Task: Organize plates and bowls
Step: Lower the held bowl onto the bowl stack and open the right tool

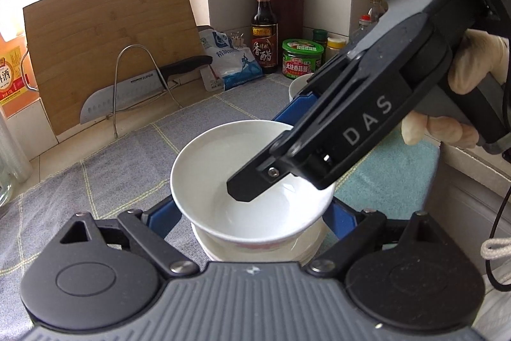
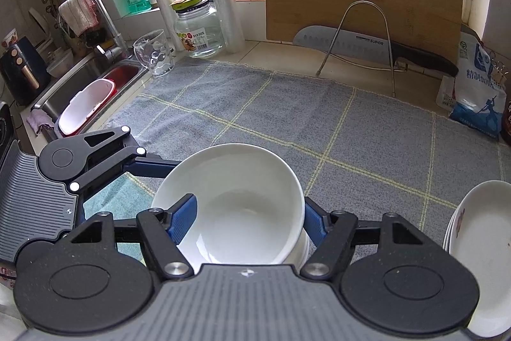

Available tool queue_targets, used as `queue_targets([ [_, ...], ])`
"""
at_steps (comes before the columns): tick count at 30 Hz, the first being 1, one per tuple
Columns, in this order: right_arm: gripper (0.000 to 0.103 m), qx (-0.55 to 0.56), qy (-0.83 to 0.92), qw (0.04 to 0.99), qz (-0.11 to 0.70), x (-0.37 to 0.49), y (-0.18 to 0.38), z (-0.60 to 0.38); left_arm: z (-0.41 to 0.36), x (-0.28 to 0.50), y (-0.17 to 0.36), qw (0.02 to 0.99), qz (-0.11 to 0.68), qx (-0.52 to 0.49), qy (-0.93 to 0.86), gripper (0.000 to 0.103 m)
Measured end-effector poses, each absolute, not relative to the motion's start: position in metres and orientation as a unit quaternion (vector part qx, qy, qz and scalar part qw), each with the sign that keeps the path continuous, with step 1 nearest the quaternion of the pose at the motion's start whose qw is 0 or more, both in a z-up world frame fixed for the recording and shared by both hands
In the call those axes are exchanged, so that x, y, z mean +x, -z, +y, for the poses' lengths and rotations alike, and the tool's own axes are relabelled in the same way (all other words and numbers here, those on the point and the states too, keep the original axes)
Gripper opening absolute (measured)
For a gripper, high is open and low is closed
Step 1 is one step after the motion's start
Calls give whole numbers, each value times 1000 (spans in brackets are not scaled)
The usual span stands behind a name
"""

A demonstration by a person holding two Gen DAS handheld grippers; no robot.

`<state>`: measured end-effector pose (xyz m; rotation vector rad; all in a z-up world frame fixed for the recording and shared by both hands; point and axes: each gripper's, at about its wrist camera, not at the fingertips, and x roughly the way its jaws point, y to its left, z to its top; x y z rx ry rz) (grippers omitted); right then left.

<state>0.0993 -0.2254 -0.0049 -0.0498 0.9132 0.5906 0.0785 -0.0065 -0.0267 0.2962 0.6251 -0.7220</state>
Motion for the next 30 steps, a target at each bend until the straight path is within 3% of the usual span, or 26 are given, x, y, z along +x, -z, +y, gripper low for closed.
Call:
queue_targets([
  [30,80,-35,-285,850,441,99,19,-223,-11,84,35,869,328,131,347,94],
])
